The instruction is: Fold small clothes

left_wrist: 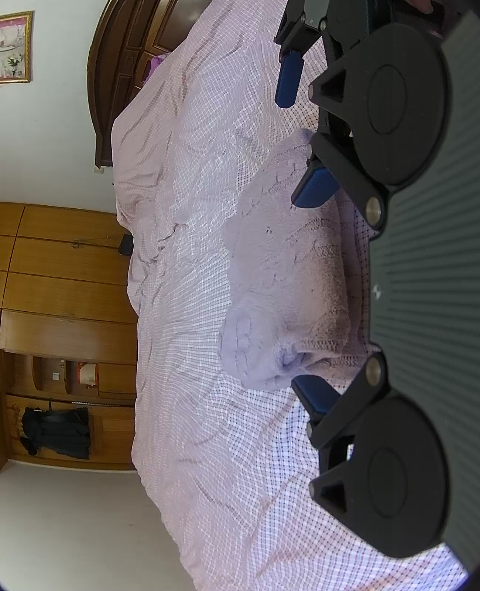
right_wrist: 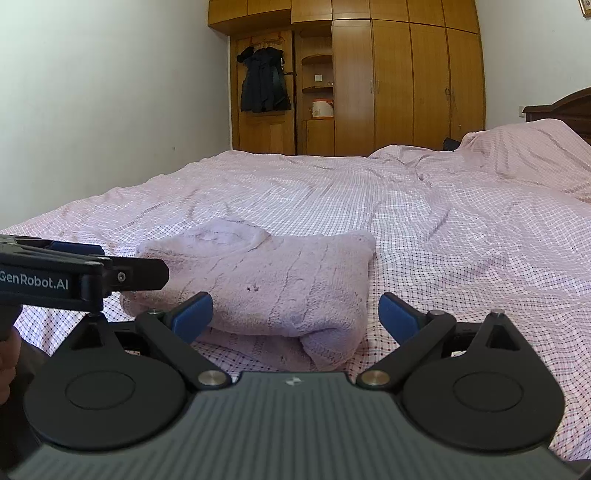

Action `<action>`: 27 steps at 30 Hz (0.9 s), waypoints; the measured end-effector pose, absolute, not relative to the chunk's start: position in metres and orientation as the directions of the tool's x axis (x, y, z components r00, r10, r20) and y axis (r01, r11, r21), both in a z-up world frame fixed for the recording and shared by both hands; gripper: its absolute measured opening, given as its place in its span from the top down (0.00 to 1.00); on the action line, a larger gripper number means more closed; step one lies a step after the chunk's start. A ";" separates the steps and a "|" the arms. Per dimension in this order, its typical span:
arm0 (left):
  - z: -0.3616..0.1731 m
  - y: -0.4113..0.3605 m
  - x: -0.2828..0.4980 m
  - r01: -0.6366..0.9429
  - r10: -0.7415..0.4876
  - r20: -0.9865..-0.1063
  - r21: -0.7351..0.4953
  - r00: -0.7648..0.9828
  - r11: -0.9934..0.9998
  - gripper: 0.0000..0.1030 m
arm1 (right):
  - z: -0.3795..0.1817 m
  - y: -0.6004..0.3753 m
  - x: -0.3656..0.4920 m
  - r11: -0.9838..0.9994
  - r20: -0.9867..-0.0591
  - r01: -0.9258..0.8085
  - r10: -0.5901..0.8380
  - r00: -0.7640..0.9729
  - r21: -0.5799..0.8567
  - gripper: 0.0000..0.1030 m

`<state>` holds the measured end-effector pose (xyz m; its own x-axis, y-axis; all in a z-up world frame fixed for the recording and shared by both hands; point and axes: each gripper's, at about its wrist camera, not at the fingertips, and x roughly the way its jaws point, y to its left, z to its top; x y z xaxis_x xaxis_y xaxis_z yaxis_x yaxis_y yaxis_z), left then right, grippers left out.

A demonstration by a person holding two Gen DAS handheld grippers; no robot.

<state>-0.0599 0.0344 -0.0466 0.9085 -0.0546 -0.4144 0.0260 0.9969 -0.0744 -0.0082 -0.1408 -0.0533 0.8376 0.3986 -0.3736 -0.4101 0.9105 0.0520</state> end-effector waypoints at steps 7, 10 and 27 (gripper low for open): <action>-0.047 0.032 -0.059 0.030 -0.054 -0.415 -0.064 0.908 0.997 0.04 | -0.054 -0.141 -0.008 0.909 -0.376 -0.413 0.401 0.835 0.051 0.03; -0.048 0.032 -0.059 0.027 -0.052 -0.418 -0.066 0.907 0.997 0.04 | -0.053 -0.141 -0.006 0.908 -0.378 -0.416 0.405 0.833 0.057 0.03; -0.048 0.033 -0.058 0.028 -0.053 -0.420 -0.065 0.906 0.997 0.04 | -0.056 -0.138 -0.005 0.903 -0.382 -0.427 0.413 0.827 0.051 0.02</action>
